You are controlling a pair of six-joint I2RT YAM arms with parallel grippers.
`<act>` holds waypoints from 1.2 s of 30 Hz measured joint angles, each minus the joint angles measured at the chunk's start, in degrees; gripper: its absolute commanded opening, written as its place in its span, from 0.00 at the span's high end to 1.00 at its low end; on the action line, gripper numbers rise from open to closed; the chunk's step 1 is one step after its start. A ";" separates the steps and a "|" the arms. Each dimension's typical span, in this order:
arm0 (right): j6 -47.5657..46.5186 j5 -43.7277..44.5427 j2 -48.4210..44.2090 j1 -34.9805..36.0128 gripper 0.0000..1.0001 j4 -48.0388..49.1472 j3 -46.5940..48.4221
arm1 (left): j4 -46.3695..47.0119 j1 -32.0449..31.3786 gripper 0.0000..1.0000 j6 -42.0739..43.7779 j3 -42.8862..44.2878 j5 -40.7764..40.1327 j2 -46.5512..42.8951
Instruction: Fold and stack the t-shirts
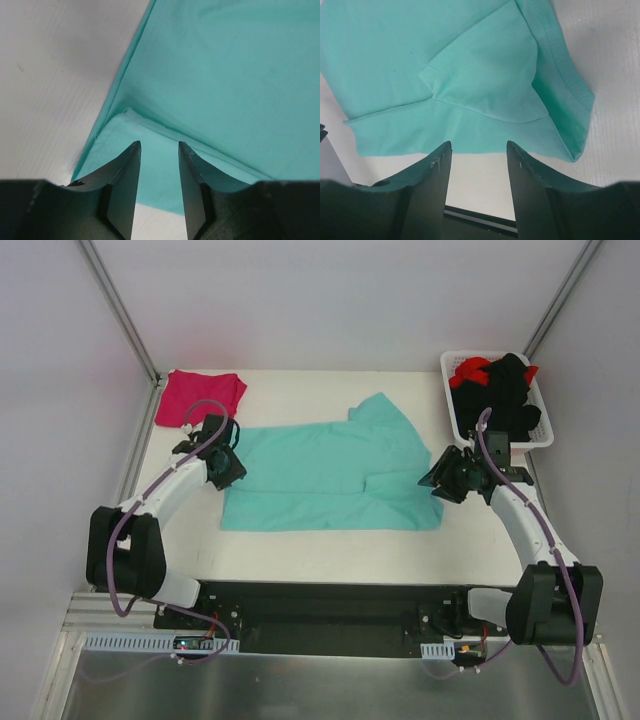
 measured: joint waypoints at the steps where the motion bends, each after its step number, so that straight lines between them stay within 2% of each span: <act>1: -0.09 -0.09 -0.81 0.00 0.49 -0.17 0.00 | 0.31 0.26 0.65 0.39 1.03 0.02 1.75; 8: -0.59 -0.48 -2.69 0.00 0.50 -1.31 0.00 | 0.87 1.40 0.65 1.53 3.96 0.17 8.31; 23: -0.92 -0.55 -2.82 0.00 0.51 -1.75 0.00 | 0.87 1.42 0.63 2.01 3.96 0.46 10.14; 36: -1.07 -0.55 -3.63 -0.02 0.52 -2.43 0.00 | 0.90 1.79 0.66 1.97 3.23 1.68 12.74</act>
